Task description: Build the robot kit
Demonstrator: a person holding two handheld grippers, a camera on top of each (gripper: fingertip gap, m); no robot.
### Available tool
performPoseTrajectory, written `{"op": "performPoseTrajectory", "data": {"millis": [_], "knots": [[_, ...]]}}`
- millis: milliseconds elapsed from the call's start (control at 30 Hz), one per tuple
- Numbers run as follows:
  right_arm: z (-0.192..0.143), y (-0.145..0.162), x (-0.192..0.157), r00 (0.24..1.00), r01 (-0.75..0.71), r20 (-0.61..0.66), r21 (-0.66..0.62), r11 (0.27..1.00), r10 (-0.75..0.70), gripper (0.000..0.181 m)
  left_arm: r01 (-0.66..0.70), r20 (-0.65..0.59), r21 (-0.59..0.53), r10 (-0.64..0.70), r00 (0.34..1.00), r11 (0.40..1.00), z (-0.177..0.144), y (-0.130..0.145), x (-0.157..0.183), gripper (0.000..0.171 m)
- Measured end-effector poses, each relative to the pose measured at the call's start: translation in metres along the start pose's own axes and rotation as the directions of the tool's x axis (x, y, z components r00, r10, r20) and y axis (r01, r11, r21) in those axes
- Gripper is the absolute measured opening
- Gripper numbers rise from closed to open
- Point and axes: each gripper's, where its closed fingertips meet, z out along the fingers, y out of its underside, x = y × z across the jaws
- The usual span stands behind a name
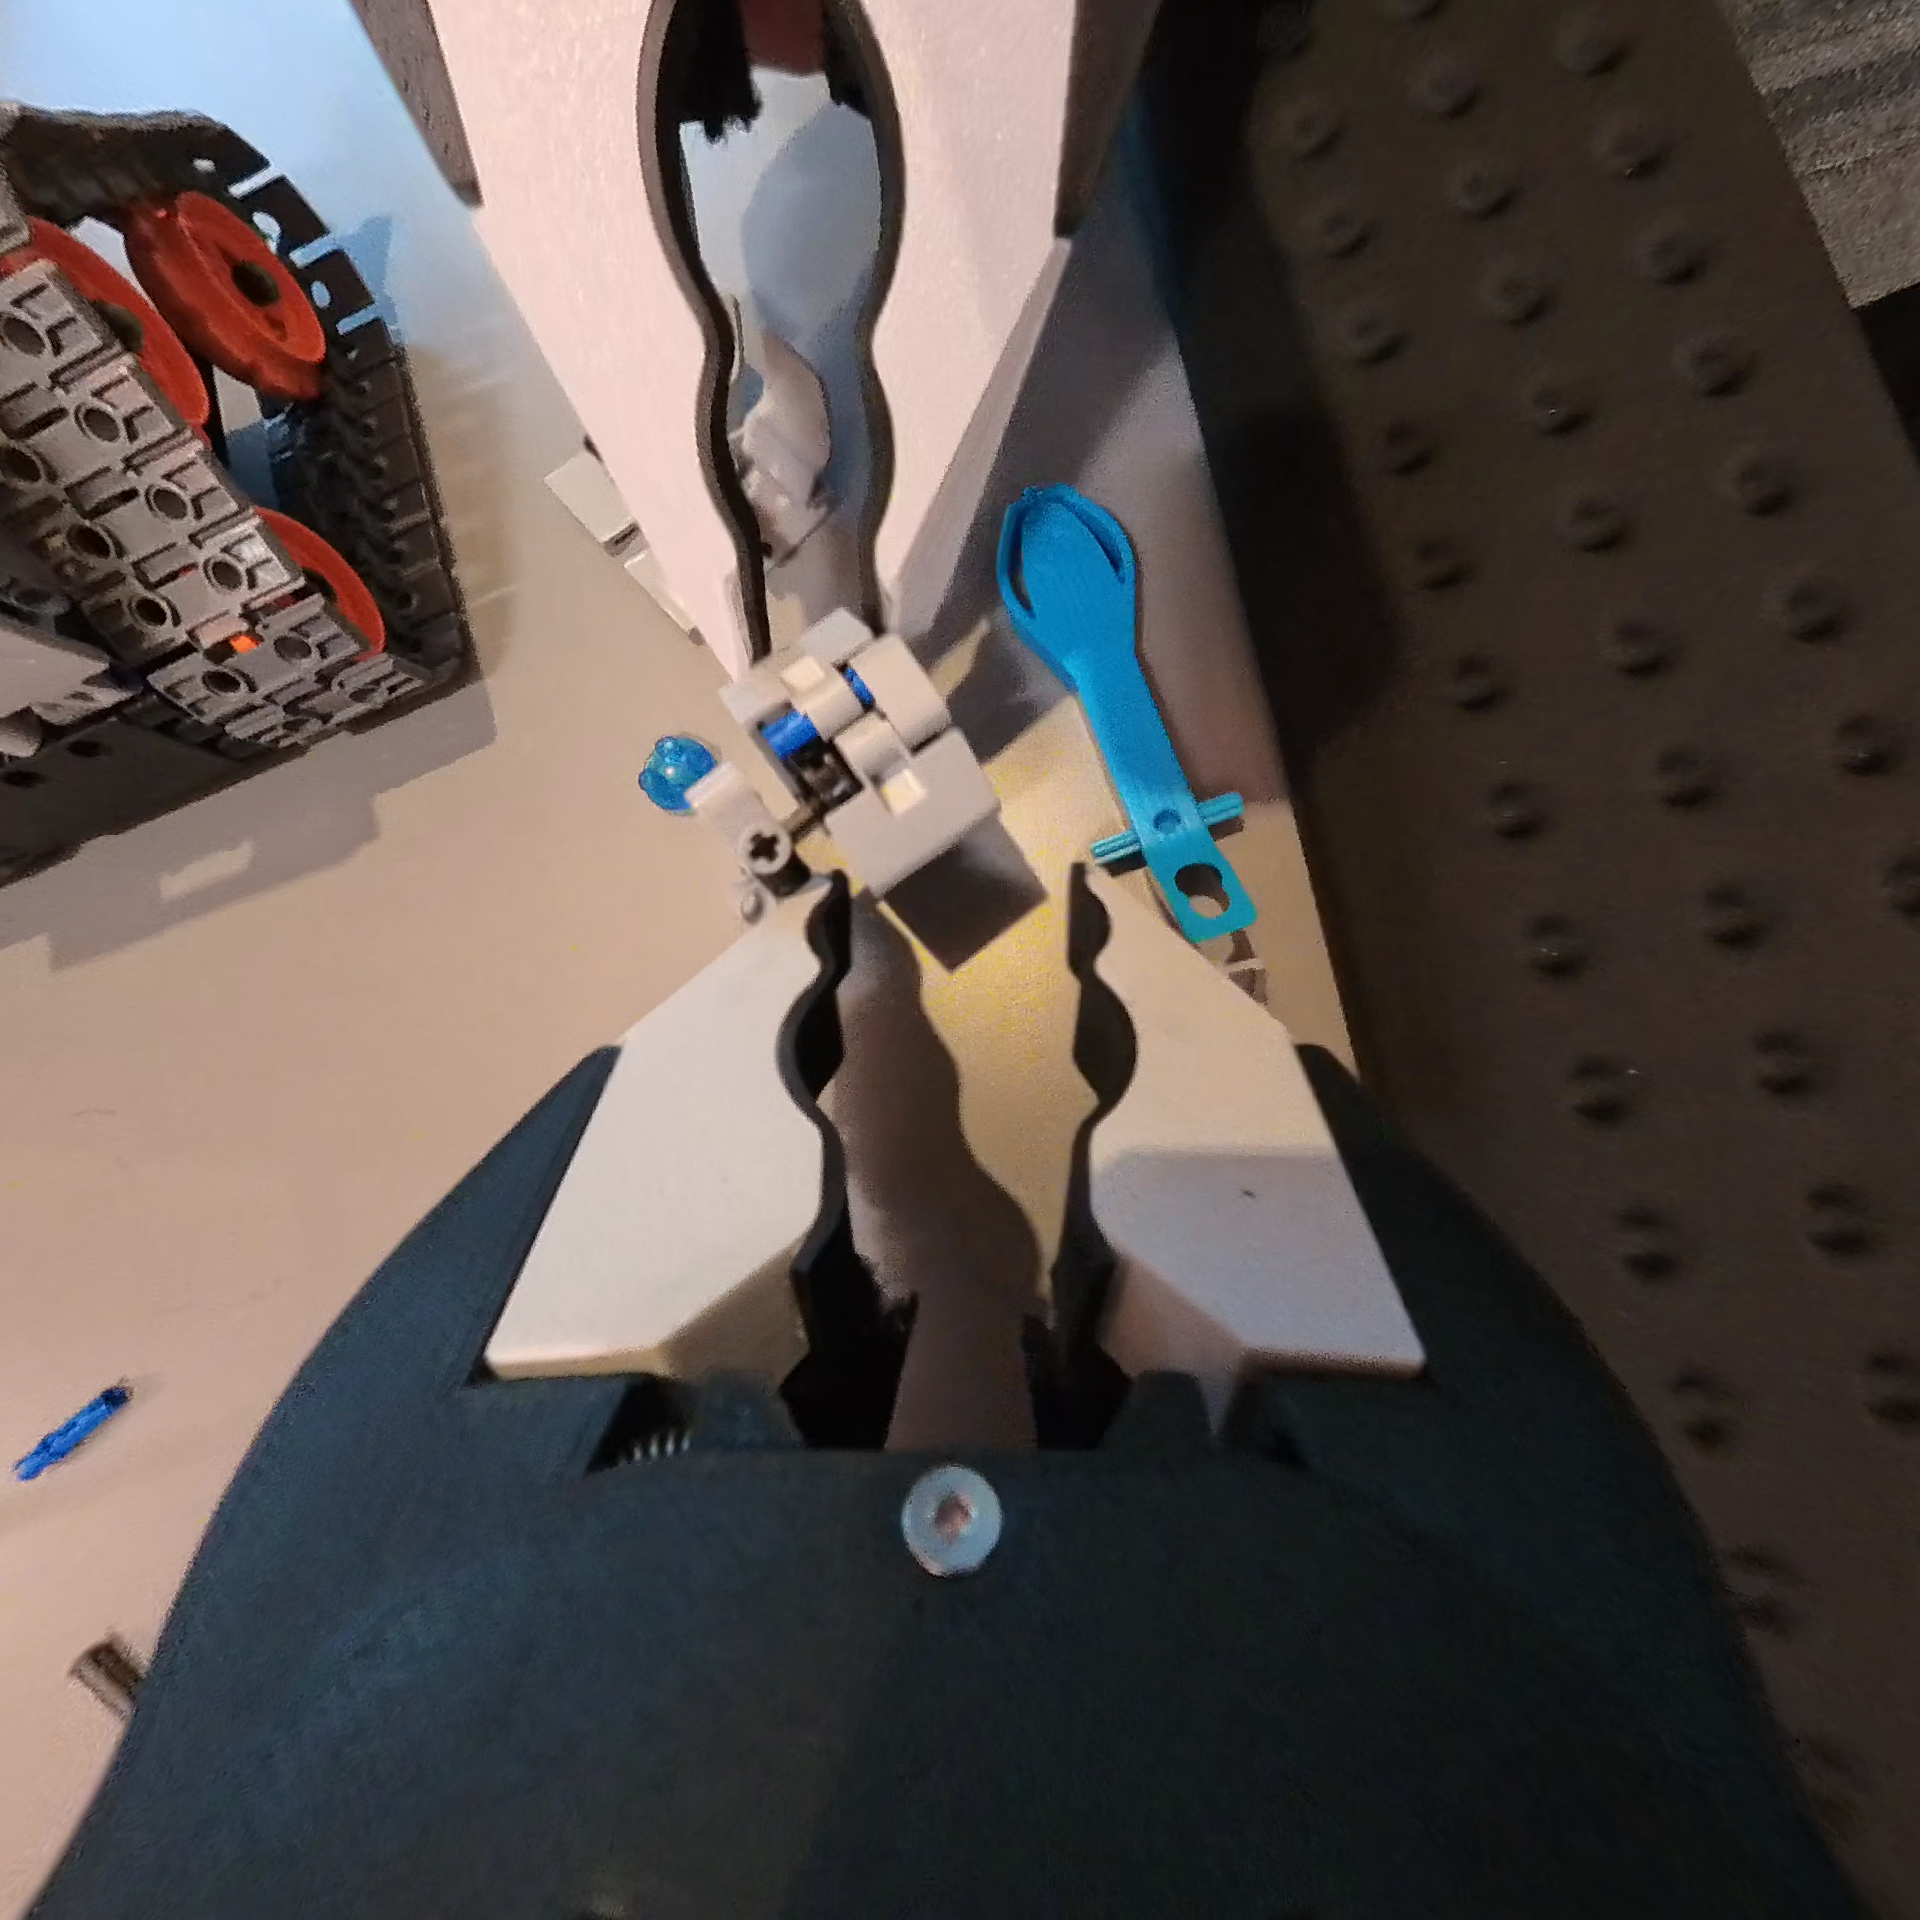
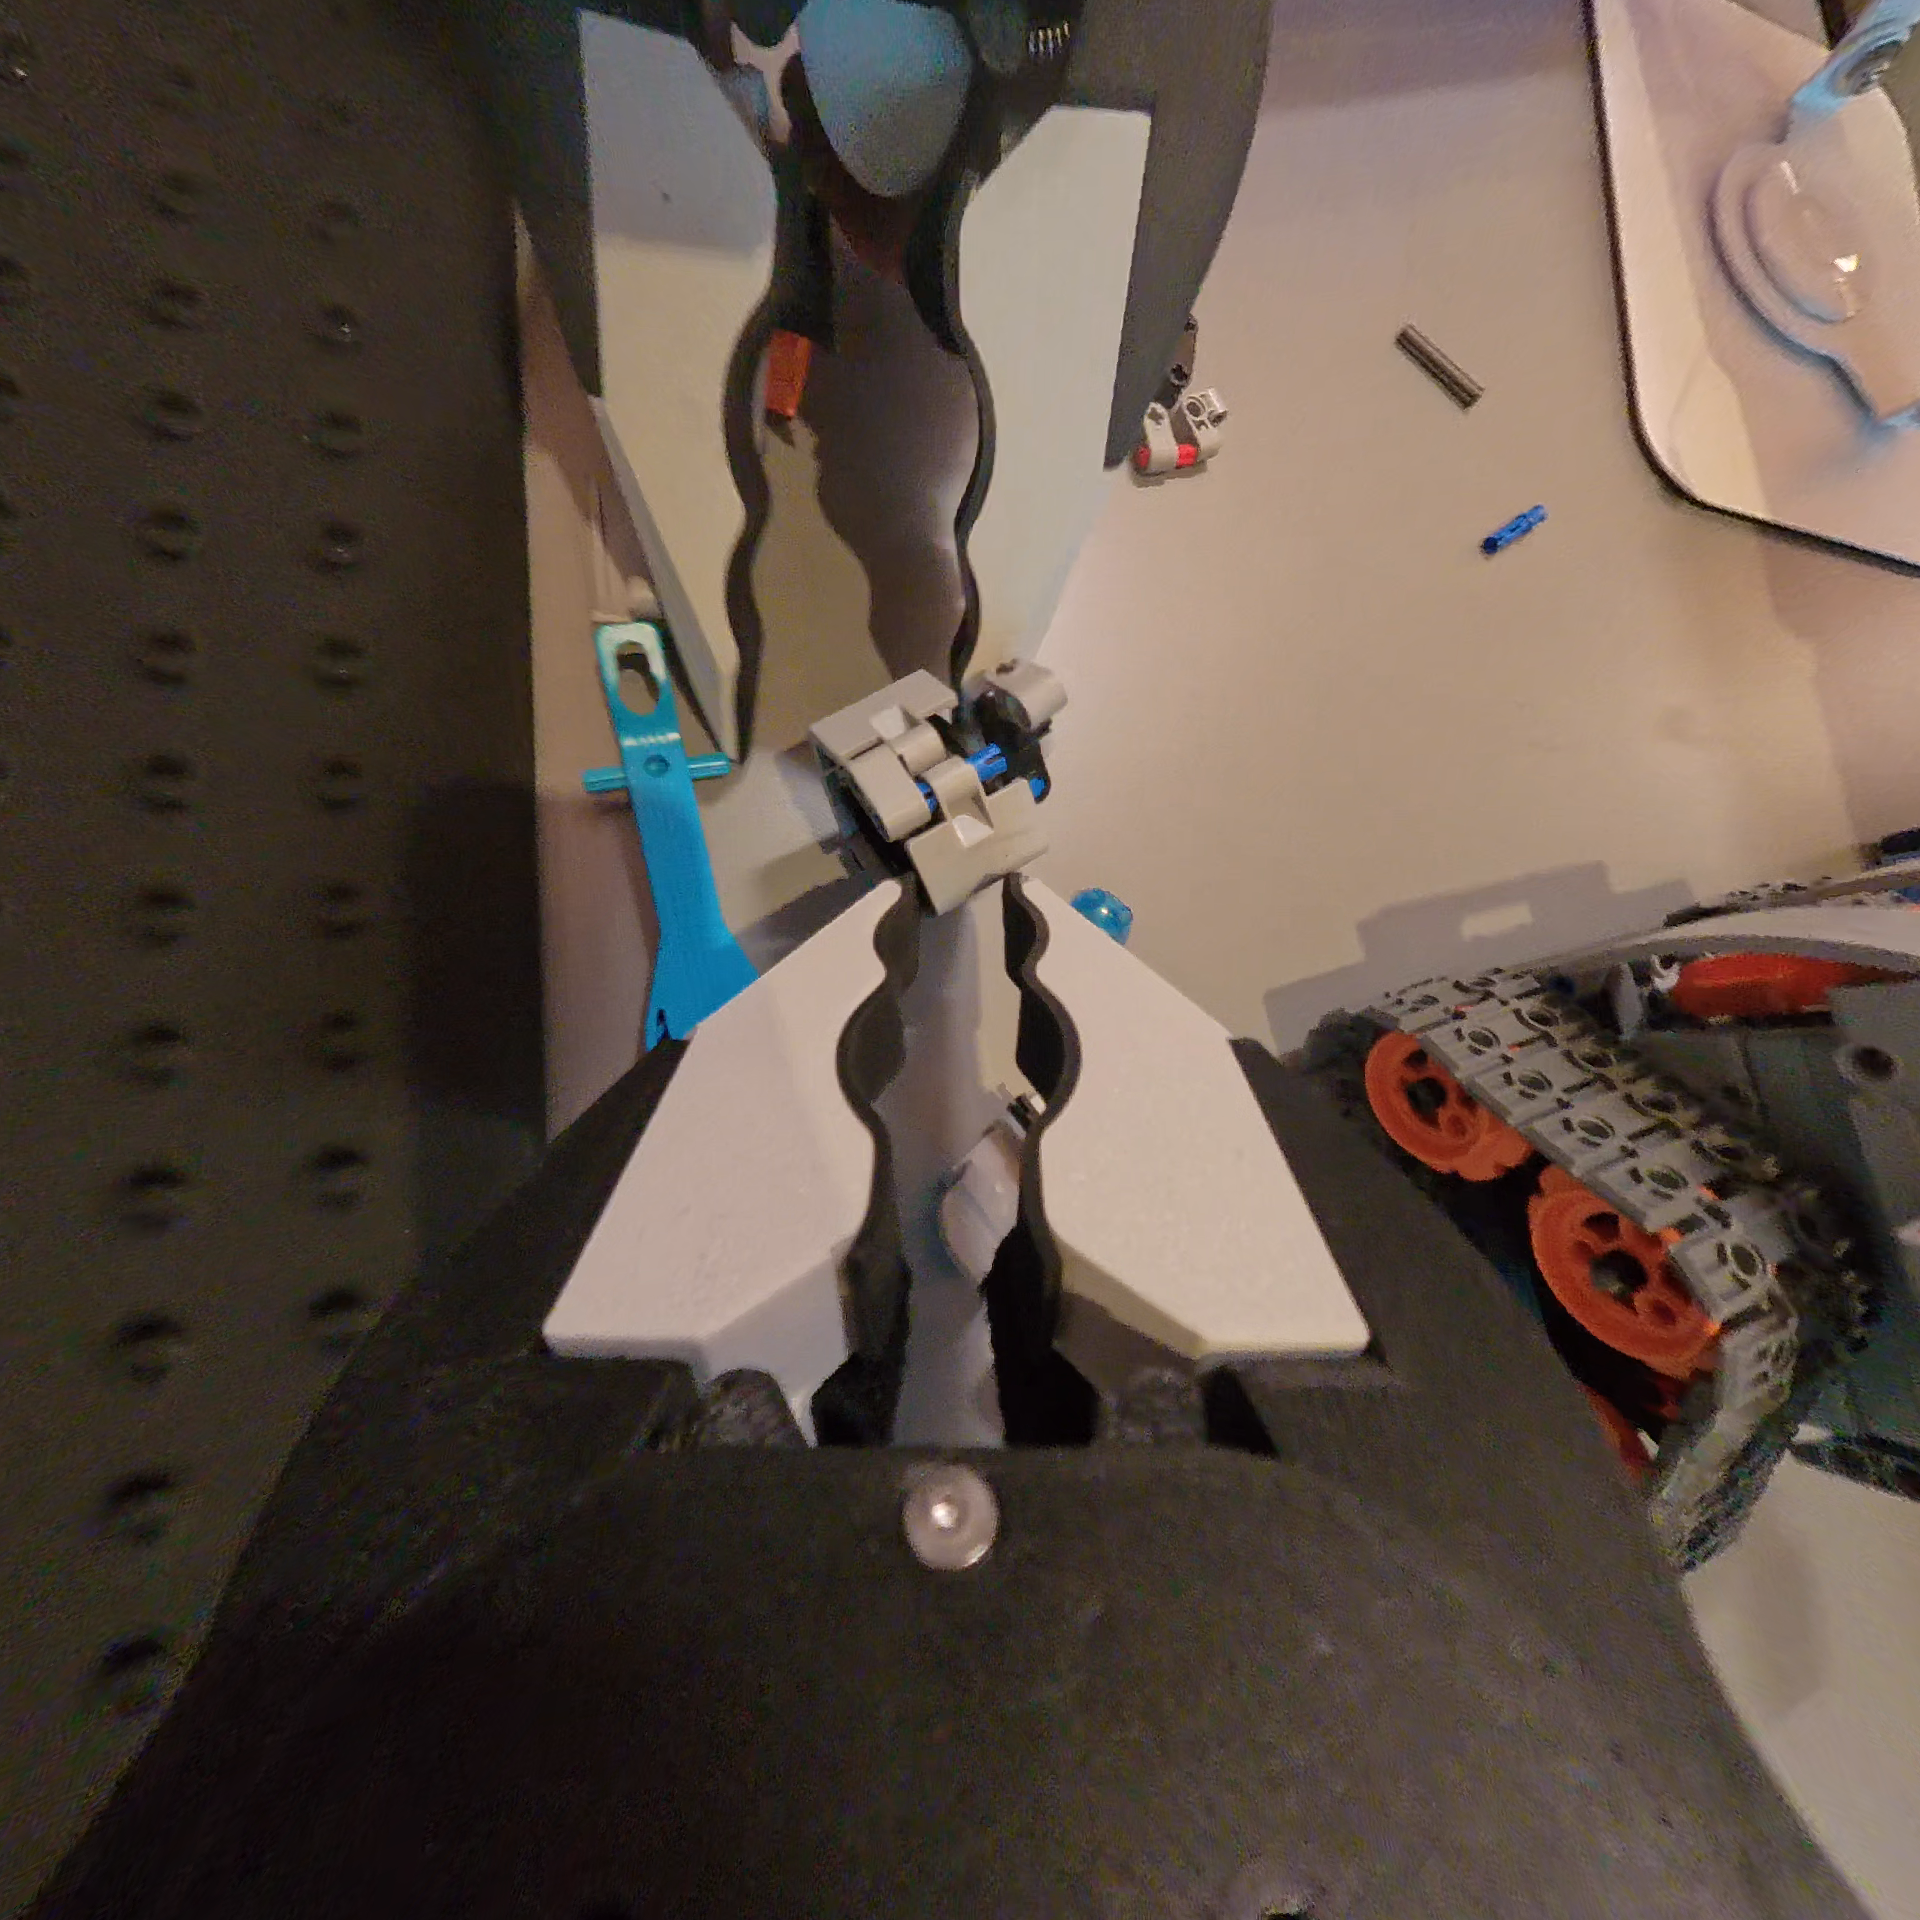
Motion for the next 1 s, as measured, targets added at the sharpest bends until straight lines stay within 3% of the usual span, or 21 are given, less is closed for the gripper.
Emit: {"op": "performPoseTrajectory", "data": {"millis": [67,233,433,567,667,800,900,1000], "knots": [[-0.002,0.002,0.001,1.000,-0.006,-0.005,0.007,1.000,0.006,0.012,0.031,0.016,0.003,-0.032,0.999,1.000,-0.003,0.001,-0.003,0.054],[-0.002,0.000,0.003,0.999,0.044,-0.030,0.019,0.999,-0.043,0.005,0.049,0.033,0.007,-0.050,0.998,0.999,-0.004,0.000,-0.007,0.047],[-0.003,-0.004,0.000,0.981,0.185,-0.058,0.034,0.982,-0.183,0.003,0.059,0.071,0.082,-0.065,0.995,0.995,-0.014,-0.014,-0.022,0.078],[-0.003,-0.006,0.000,0.983,0.181,-0.052,0.060,0.982,-0.178,0.003,-0.026,0.058,0.063,0.023,0.998,0.998,0.000,-0.020,-0.011,0.068],[-0.004,-0.009,-0.002,0.983,0.181,-0.049,0.079,0.980,-0.177,0.003,-0.059,0.055,0.025,0.058,0.997,0.998,0.010,-0.014,-0.007,0.044],[-0.008,-0.013,0.003,0.989,0.140,-0.056,0.121,0.983,-0.134,0.003,-0.041,0.065,0.065,0.037,0.997,0.997,0.008,-0.019,-0.010,0.044],[-0.021,-0.017,0.015,0.994,0.064,-0.096,0.170,0.983,-0.048,0.016,0.022,0.120,0.086,-0.032,0.992,0.996,-0.001,-0.023,-0.024,0.043],[-0.031,-0.019,0.018,0.996,-0.041,-0.067,0.227,0.973,0.058,0.015,0.056,0.207,0.096,-0.075,0.975,0.994,-0.009,-0.022,-0.041,0.043]]}}
